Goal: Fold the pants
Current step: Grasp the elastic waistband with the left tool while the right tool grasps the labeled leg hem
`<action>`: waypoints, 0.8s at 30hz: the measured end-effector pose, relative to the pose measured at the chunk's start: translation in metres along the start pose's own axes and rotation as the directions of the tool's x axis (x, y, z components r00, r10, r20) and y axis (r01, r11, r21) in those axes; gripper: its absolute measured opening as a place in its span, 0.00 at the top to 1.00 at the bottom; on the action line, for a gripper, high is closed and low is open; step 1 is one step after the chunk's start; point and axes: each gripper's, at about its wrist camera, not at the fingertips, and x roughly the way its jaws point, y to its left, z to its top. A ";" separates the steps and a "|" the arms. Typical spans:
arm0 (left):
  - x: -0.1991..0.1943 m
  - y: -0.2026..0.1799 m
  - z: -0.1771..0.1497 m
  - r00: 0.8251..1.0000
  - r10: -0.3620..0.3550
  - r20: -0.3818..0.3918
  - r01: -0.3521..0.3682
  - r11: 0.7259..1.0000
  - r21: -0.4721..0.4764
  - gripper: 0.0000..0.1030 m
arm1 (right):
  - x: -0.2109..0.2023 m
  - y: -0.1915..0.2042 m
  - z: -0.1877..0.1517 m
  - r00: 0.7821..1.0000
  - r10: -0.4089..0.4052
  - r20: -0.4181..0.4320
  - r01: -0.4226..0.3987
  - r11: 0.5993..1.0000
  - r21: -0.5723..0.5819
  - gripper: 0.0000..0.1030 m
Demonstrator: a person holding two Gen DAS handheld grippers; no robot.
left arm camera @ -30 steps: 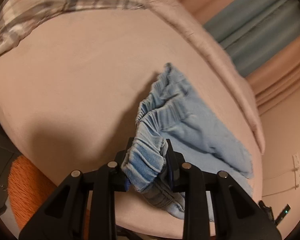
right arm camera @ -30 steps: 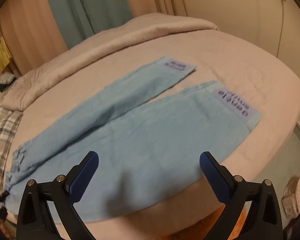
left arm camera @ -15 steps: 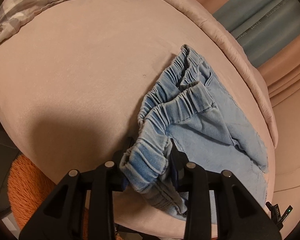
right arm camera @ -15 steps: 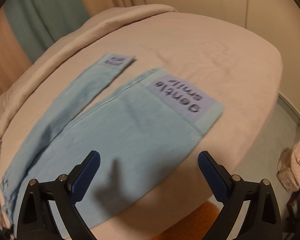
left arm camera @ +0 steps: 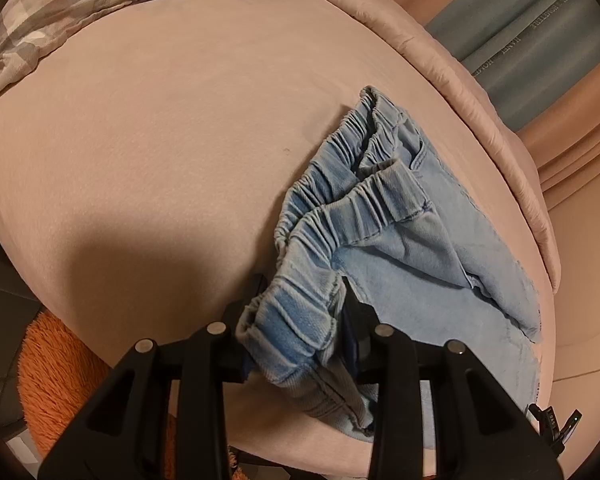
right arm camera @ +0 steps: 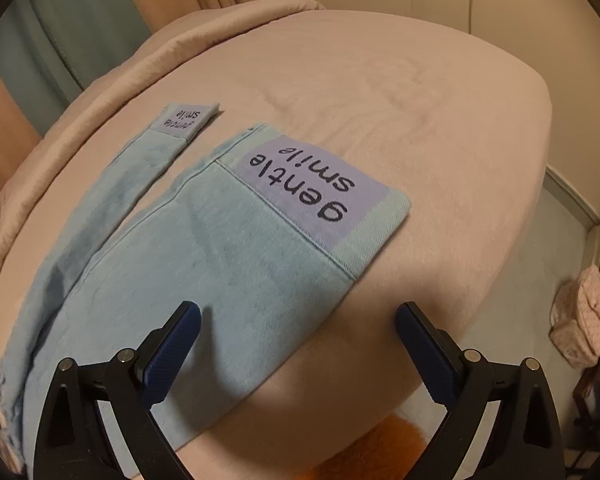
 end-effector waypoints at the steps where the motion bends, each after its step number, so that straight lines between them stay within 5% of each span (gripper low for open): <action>1: 0.000 -0.001 0.000 1.000 0.001 0.000 -0.001 1.000 0.001 0.65 | -0.001 0.001 0.000 1.000 -0.003 0.000 0.003 1.000 -0.002 0.04; 24: 0.003 -0.006 -0.001 1.000 0.011 0.011 -0.011 1.000 0.028 0.63 | 0.018 0.010 0.016 0.997 -0.057 0.042 0.060 0.996 -0.066 0.05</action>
